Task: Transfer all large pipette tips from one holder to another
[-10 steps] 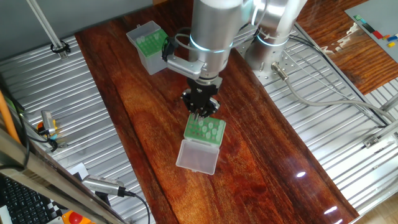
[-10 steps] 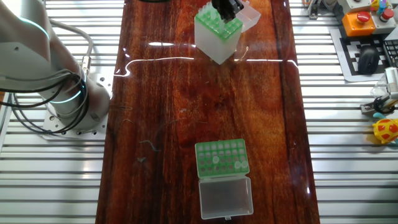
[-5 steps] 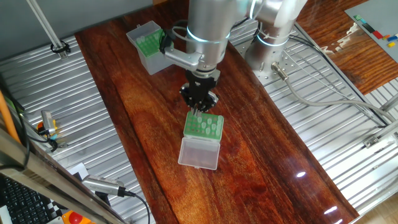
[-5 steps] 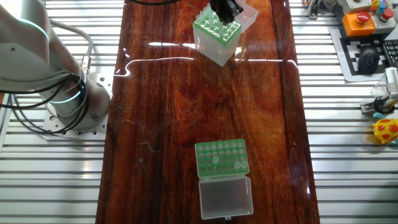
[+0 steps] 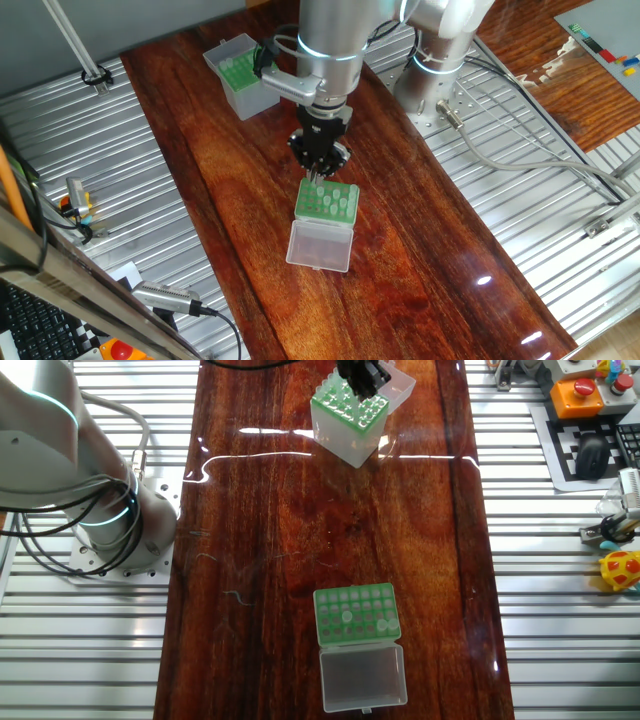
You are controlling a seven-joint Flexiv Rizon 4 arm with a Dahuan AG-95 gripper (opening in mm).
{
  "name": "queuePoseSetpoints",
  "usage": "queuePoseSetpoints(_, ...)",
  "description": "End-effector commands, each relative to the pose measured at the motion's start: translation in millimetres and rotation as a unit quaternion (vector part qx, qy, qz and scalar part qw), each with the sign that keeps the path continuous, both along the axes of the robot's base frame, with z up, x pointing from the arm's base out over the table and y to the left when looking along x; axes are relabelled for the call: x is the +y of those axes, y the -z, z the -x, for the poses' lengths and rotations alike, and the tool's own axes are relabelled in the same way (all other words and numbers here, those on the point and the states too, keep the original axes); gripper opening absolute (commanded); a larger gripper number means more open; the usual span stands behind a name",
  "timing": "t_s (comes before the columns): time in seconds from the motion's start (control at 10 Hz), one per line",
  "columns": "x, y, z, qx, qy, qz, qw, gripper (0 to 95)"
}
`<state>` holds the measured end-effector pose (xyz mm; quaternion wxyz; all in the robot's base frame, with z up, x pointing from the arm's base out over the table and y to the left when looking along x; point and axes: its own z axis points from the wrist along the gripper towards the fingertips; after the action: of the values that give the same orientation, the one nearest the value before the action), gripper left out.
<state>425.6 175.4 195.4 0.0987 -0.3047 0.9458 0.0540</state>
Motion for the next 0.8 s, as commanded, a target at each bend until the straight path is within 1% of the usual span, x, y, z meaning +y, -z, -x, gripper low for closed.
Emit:
queuePoseSetpoints(0.1, -1.4, -4.5, 1.1, 0.001, 0.0, -0.002, 1.0, 0.0)
queuePoseSetpoints(0.3, -4.2, -10.3, 1.8, 0.005, -0.001, -0.007, 1.0, 0.0)
queuePoseSetpoints(0.5, -5.1, -27.9, -1.0, 0.021, 0.0, -0.007, 0.9998, 0.0)
queuePoseSetpoints(0.7, -4.4, -38.0, -3.5, 0.031, 0.001, -0.007, 0.9995, 0.0)
queuePoseSetpoints(0.8, -4.2, -45.5, -5.3, 0.038, 0.0, -0.007, 0.9993, 0.0)
